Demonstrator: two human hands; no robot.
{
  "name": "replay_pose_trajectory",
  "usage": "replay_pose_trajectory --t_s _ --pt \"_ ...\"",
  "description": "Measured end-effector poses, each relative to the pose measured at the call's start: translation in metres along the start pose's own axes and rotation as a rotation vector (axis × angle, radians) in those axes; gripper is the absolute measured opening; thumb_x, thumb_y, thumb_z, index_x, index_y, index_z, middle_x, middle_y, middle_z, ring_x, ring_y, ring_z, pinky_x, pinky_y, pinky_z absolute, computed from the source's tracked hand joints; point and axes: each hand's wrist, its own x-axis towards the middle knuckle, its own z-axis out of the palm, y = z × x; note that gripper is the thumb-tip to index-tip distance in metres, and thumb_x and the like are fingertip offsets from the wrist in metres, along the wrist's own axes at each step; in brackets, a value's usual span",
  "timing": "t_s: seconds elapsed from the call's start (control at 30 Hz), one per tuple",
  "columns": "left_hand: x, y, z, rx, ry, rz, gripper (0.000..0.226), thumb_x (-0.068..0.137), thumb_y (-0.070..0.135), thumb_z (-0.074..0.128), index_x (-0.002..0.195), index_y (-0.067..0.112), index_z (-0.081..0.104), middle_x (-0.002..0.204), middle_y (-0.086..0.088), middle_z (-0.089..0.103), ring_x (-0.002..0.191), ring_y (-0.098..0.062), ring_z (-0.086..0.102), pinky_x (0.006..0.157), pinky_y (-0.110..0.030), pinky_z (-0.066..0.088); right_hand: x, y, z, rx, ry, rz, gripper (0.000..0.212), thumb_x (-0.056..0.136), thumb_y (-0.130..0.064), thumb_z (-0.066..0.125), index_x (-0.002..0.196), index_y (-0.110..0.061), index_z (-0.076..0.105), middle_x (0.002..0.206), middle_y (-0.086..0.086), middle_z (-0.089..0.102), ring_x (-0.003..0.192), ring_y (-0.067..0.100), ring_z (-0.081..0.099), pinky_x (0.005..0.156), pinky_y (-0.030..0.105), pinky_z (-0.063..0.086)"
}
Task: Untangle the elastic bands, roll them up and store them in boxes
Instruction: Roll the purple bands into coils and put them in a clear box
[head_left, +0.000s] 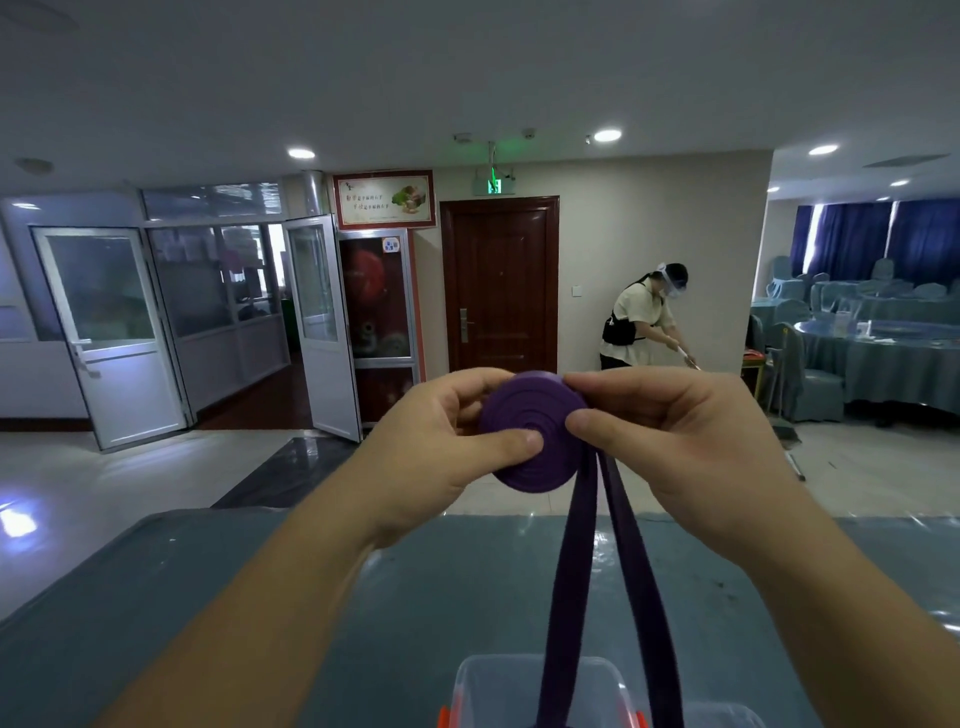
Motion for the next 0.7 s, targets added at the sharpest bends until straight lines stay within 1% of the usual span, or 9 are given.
replay_pose_trajectory --t_s 0.07,0.13,0.23,0.33,0.4,0.47,0.57,0.6,0.7 --pt "0.0 0.002 -0.002 0.032 0.007 0.024 0.042 0.077 0.018 0.082 0.118 0.021 0.072 0.107 -0.004 0.08 0.101 -0.022 0.077 0.092 -0.038 0.062 -0.001 0.0 0.002 0.009 0.024 -0.015 0.03 0.074 -0.019 0.079 0.103 -0.026 0.079 0.097 -0.007 0.082 0.095 0.012 0.078 0.085 0.022 0.061" --pt "0.0 0.0 0.0 -0.037 0.076 0.054 0.045 0.072 0.024 0.081 0.116 0.019 0.073 0.106 -0.007 0.08 0.1 -0.023 0.077 0.091 -0.036 0.062 0.0 0.001 0.004 0.075 0.084 -0.031 0.032 0.071 -0.023 0.078 0.103 -0.025 0.078 0.097 -0.004 0.082 0.095 0.015 0.079 0.084 0.023 0.061" --pt "0.001 -0.006 0.006 -0.147 0.14 0.05 0.047 0.073 0.023 0.082 0.118 0.016 0.071 0.108 -0.009 0.079 0.103 -0.026 0.076 0.089 -0.036 0.061 0.002 0.002 0.005 0.127 0.081 -0.019 0.031 0.072 -0.017 0.077 0.103 -0.024 0.078 0.097 -0.002 0.082 0.094 0.016 0.079 0.084 0.024 0.062" --pt "0.001 -0.004 0.002 -0.049 0.071 0.026 0.048 0.079 0.013 0.082 0.125 0.018 0.069 0.11 -0.004 0.079 0.103 -0.022 0.076 0.09 -0.035 0.062 0.003 0.003 0.001 0.045 0.037 0.019 0.029 0.079 -0.007 0.079 0.102 -0.024 0.079 0.096 -0.003 0.082 0.094 0.015 0.079 0.087 0.027 0.062" --pt "0.002 0.0 -0.002 -0.005 0.042 0.028 0.046 0.078 0.014 0.083 0.123 0.019 0.071 0.108 -0.003 0.08 0.102 -0.019 0.076 0.09 -0.034 0.061 0.003 0.003 0.002 0.027 0.036 0.011 0.028 0.077 -0.013 0.08 0.102 -0.025 0.079 0.097 -0.004 0.082 0.094 0.015 0.079 0.087 0.028 0.062" --pt "0.002 -0.001 0.001 -0.059 0.087 0.061 0.049 0.072 0.023 0.084 0.119 0.019 0.073 0.107 -0.005 0.08 0.103 -0.022 0.076 0.09 -0.035 0.062 0.003 0.004 0.004 0.109 0.078 -0.005 0.032 0.072 -0.018 0.079 0.104 -0.023 0.078 0.098 -0.002 0.082 0.094 0.016 0.079 0.084 0.026 0.062" --pt "0.004 -0.005 0.008 -0.168 0.183 0.072 0.049 0.067 0.025 0.083 0.115 0.019 0.073 0.106 -0.006 0.08 0.102 -0.024 0.076 0.088 -0.036 0.062 0.004 0.005 0.005 0.199 0.093 -0.001 0.036 0.072 -0.013 0.076 0.107 -0.018 0.077 0.099 0.0 0.082 0.094 0.017 0.079 0.079 0.022 0.061" --pt "0.004 -0.006 0.007 -0.134 0.179 0.072 0.05 0.068 0.026 0.083 0.116 0.02 0.071 0.107 -0.005 0.08 0.102 -0.024 0.076 0.09 -0.038 0.062 0.004 0.006 0.004 0.184 0.084 0.004 0.035 0.073 -0.013 0.076 0.108 -0.018 0.077 0.099 0.0 0.082 0.094 0.016 0.079 0.08 0.023 0.061" --pt "0.004 -0.003 0.001 -0.042 0.058 0.037 0.056 0.072 0.024 0.082 0.126 0.018 0.068 0.112 -0.005 0.079 0.105 -0.022 0.076 0.092 -0.037 0.061 0.005 0.008 0.001 0.083 0.052 0.02 0.031 0.078 -0.009 0.077 0.106 -0.02 0.078 0.097 -0.003 0.082 0.094 0.014 0.079 0.086 0.023 0.061"
